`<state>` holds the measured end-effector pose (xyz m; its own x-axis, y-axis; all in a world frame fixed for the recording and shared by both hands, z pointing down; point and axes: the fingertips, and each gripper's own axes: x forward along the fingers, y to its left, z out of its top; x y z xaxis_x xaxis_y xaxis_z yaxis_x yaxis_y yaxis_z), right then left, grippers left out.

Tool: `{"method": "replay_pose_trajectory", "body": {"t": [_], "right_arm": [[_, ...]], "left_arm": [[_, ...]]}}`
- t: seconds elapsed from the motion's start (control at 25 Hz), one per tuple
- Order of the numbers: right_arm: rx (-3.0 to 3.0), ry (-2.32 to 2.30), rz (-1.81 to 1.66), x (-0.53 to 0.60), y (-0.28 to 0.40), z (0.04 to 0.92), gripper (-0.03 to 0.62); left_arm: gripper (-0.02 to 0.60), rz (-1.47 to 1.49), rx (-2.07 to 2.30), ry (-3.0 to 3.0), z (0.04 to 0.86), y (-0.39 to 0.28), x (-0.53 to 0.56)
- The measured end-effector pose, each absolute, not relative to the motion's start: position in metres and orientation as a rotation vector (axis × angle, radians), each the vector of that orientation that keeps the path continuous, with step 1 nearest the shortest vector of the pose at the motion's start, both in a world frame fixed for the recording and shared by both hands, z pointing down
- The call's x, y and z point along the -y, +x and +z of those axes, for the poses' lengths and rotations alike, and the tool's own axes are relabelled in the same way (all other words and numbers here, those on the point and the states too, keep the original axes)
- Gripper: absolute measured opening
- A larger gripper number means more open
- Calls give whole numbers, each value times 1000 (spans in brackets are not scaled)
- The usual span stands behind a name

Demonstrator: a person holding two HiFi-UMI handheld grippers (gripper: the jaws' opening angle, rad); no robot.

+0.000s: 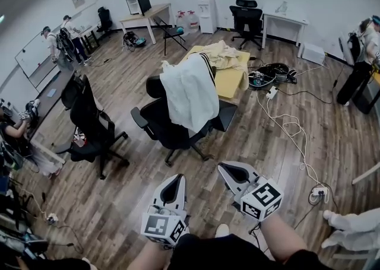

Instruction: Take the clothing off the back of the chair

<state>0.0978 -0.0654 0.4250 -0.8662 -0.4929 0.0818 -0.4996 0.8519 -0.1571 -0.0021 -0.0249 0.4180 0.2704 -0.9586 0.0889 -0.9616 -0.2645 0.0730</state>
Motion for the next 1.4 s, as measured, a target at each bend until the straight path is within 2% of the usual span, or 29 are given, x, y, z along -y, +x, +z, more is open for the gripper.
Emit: {"method": "replay_pose_trajectory", "body": {"t": [0.52,1.4], "right_arm": [[3005,814,276,101,83,417,12],[2941,1062,225,197,-21,400,12]], "left_arm": [[18,49,1852,2413,412,-19,54],[18,-24,1663,2571,402,-124,145]]}}
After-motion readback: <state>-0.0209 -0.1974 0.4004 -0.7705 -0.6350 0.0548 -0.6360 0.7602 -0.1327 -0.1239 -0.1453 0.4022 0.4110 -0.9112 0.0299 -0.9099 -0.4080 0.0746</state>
